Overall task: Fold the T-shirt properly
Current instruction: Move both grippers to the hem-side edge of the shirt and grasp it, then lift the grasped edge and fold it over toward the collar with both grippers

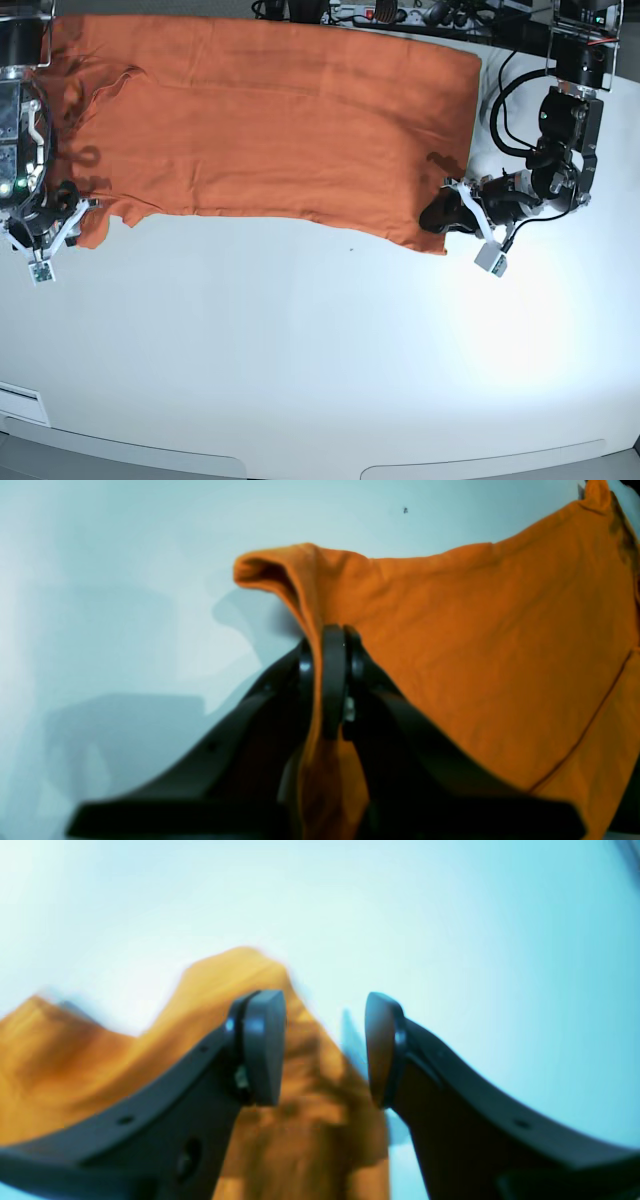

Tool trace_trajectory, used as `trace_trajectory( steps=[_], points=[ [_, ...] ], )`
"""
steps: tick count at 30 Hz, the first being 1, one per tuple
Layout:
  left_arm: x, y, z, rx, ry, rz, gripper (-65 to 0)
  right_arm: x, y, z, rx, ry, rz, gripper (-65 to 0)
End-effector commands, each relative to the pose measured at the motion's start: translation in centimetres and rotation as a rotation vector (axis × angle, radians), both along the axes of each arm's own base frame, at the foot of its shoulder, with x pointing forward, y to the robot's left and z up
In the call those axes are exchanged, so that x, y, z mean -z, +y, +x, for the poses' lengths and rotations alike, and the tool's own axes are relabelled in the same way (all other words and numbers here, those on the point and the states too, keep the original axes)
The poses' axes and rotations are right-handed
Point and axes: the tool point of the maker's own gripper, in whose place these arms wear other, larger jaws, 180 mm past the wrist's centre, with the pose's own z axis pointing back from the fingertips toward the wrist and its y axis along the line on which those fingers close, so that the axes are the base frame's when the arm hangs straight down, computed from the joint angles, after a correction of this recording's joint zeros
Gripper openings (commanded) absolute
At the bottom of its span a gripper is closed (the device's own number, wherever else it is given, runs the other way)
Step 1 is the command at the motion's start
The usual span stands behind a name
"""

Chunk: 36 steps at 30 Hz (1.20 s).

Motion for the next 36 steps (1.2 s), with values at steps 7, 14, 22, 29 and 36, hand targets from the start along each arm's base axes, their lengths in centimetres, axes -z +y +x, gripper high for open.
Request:
trace_trajectory(
  steps=[7, 14, 22, 29, 36],
  points=[
    [-1.1, 0.4, 0.8, -0.001, -0.034, 0.004, -65.0, 0.6, -2.6, 2.5, 0.052, 0.065, 0.355, -36.3],
    [-1.2, 0.4, 0.8, -0.002, -0.034, -0.003, -65.0, 3.9, -0.9, 0.8, 0.055, 0.169, 0.635, -36.3],
    [-1.1, 0.4, 0.8, -0.002, -0.034, -0.003, -65.0, 3.2, 2.1, -0.8, -0.054, 0.256, 0.795, -36.3],
    [-1.2, 0.4, 0.8, -0.002, -0.034, -0.003, -65.0, 2.9, 2.2, -0.5, -0.055, 0.237, 0.81, -63.4],
    [-1.6, 0.3, 1.2, -0.002, -0.049, -0.004, -65.0, 1.4, 2.1, 1.3, -0.062, 0.144, 0.813, -65.0]
  ],
)
